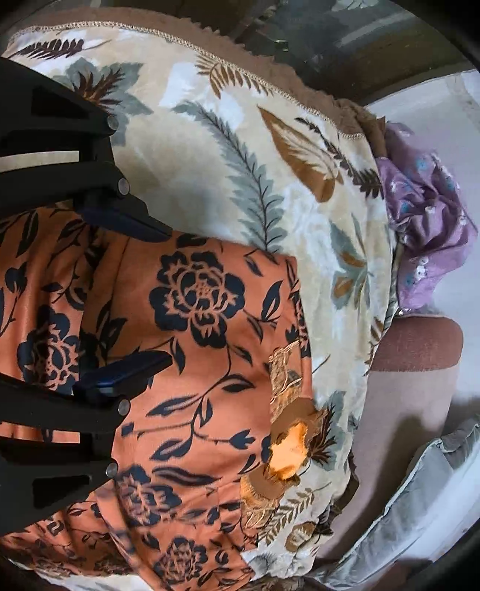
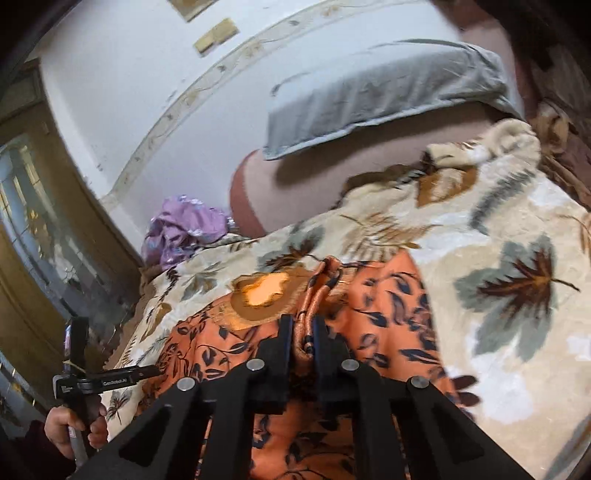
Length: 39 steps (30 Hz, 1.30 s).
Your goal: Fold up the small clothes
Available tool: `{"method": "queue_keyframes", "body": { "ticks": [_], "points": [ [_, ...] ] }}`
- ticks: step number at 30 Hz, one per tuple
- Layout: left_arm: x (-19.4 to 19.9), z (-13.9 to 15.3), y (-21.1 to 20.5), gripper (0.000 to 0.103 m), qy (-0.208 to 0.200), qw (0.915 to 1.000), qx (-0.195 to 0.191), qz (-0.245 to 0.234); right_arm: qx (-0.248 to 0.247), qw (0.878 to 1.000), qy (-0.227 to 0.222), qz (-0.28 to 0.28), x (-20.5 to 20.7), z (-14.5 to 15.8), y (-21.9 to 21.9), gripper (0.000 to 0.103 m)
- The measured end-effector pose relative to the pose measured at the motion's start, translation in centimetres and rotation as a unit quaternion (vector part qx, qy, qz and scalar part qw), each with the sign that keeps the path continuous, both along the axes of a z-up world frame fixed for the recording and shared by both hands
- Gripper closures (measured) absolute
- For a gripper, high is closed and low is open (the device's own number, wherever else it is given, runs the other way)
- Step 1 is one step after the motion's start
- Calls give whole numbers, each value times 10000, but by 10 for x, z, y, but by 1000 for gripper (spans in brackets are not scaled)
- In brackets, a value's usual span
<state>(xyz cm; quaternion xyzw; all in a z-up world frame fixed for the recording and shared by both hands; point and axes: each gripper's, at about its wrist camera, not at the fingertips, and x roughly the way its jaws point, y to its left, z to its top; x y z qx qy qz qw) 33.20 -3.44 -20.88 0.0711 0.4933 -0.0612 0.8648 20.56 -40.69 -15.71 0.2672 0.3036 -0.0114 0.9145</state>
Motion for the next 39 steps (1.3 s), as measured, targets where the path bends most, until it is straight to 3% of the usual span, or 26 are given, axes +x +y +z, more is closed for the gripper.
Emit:
{"method": "queue_keyframes", "body": {
  "ticks": [4, 7, 10, 12, 13, 15, 16, 17, 19, 22, 25, 28, 29, 32, 35, 39],
  "points": [
    [7, -20, -3, 41, 283, 9995, 163, 25, -98, 9941, 1058, -237, 18, -29, -13, 92],
    [2, -29, -4, 41, 307, 9993, 189, -30, -66, 9796, 1990, -260, 27, -58, -18, 92],
    [-2, -27, -8, 41, 293, 9985, 421, -181, 379, 9758, 2141, -236, 27, -60, -29, 91],
    [-2, -21, -8, 41, 294, 9986, 389, -216, 738, 9769, 1973, -354, 21, -51, -39, 89],
    [-2, -18, -9, 41, 284, 9988, 315, -226, 906, 9789, 1771, -474, 17, -45, -45, 83],
    [1, -8, -11, 41, 174, 9994, 150, -249, 980, 9816, 1441, -778, 9, -37, -55, 50],
    [4, -3, -15, 41, 80, 9995, 104, -276, 1019, 9812, 1323, -963, 4, -34, -60, 12],
    [7, -1, -19, 41, 52, 9995, 98, -294, 1096, 9818, 1106, -1087, 0, -33, -64, 7],
    [14, -1, -28, 41, 34, 9994, 132, -318, 1151, 9854, 741, -1012, 0, -29, -67, 8],
    [25, -10, -32, 41, 33, 9995, 252, -207, 782, 9922, 697, -673, 12, -24, -55, 11],
    [32, -29, -23, 41, 211, 9987, 452, 65, 476, 9965, 666, -197, 26, -24, -34, 28],
    [30, -37, -11, 40, 226, 9983, 495, 199, 9, 9953, 956, 171, 40, -33, -12, 48],
    [30, -38, -8, 40, 196, 9978, 590, 234, -50, 9932, 1136, 260, 45, -39, -7, 50],
    [30, -42, 0, 37, 316, 9971, 623, 297, -75, 9863, 1625, 258, 45, -65, -6, 55],
    [30, -39, 9, 36, 429, 9966, 549, 428, 21, 9874, 1575, 168, 38, -64, -12, 60],
    [22, -22, -1, 36, 140, 9983, 479, 301, 136, 9929, 1179, -10, 30, -48, -21, 60]
  ]
}}
